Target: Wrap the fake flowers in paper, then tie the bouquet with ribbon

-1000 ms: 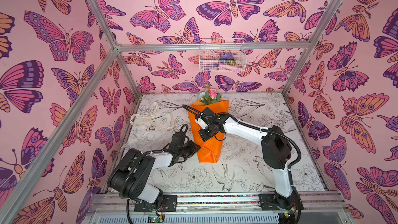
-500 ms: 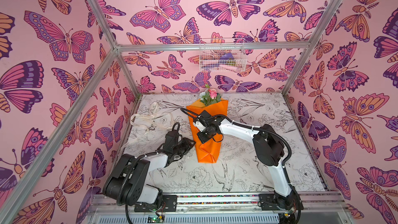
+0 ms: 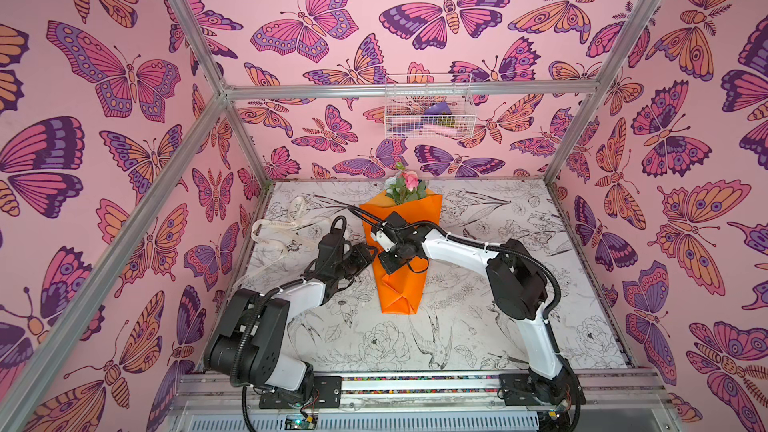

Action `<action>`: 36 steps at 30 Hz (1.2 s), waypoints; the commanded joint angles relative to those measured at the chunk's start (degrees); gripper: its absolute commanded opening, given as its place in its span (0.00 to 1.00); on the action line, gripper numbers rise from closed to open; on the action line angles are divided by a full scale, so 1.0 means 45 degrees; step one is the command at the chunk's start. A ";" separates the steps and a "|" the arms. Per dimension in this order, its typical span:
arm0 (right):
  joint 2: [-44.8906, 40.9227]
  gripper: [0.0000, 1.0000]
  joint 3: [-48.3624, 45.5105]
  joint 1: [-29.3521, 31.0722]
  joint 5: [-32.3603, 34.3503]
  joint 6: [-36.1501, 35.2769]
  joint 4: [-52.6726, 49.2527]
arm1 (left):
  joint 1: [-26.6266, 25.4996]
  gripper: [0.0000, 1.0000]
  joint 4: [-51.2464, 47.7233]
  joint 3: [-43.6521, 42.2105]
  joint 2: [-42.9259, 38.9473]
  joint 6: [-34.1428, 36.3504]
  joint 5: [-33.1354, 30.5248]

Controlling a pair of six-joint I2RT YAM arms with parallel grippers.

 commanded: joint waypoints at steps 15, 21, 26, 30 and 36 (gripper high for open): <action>-0.0060 0.08 0.0078 0.0066 -0.0270 0.0029 0.0154 | 0.0089 0.44 0.1125 0.1692 0.2643 0.0452 0.0521; -0.0290 0.25 0.0102 0.0059 -0.0260 0.0165 -0.0084 | 0.0148 0.15 0.1166 0.2016 0.3252 0.0708 0.0445; -0.1413 0.49 -0.0588 0.0072 -0.0542 0.0498 -0.0074 | 0.0261 0.02 0.0891 0.2214 0.3448 0.1282 0.0471; -0.2911 0.53 -0.1782 0.0073 -0.1183 0.1135 0.0622 | 0.0286 0.00 0.0750 0.2360 0.3675 0.1649 0.0496; -0.4882 0.54 -0.3864 0.0056 -0.1272 0.2076 0.1836 | 0.0286 0.00 0.0751 0.2605 0.4087 0.1799 0.0722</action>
